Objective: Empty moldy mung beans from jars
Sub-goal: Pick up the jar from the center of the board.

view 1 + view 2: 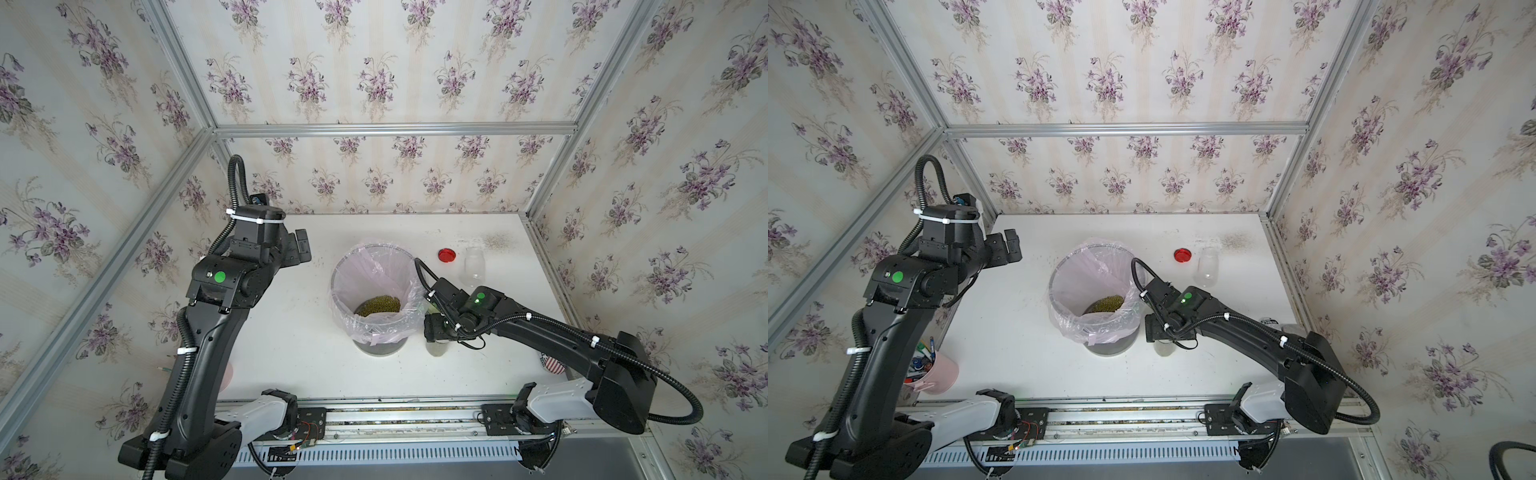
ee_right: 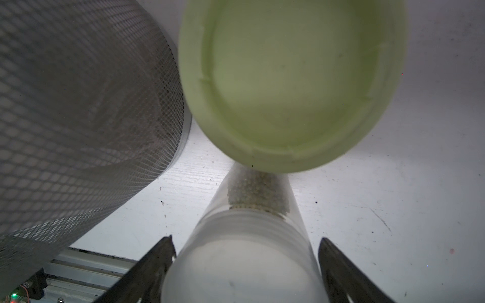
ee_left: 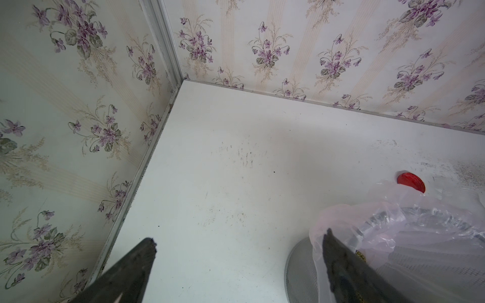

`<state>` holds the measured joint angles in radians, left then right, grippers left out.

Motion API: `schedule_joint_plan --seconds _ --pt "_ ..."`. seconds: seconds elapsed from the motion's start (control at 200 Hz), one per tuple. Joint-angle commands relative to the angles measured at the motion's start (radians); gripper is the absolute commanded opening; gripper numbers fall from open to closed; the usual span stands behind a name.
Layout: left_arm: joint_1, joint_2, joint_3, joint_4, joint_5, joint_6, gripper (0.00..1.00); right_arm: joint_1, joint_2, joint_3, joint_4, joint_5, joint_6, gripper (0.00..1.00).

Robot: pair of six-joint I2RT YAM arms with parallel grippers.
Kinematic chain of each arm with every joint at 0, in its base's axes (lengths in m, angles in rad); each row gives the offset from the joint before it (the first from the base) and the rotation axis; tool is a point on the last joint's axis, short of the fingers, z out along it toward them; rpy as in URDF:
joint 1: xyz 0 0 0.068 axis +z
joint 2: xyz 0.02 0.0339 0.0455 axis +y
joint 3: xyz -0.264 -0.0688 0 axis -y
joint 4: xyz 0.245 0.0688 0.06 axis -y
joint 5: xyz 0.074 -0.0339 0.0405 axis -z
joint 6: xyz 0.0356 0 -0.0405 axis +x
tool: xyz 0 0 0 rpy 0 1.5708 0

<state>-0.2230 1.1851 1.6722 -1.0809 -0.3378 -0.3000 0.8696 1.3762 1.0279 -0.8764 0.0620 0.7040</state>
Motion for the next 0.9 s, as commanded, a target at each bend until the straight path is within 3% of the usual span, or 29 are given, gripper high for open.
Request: schedule_joint_plan --seconds 0.0,0.894 --pt "0.002 -0.005 -0.002 -0.004 -0.006 -0.011 1.00 0.001 0.003 -0.006 -0.001 -0.001 0.000 0.83" --pt "0.008 -0.007 -0.008 -0.004 -0.010 -0.016 1.00 0.002 -0.006 -0.023 0.004 0.001 0.001 0.68"
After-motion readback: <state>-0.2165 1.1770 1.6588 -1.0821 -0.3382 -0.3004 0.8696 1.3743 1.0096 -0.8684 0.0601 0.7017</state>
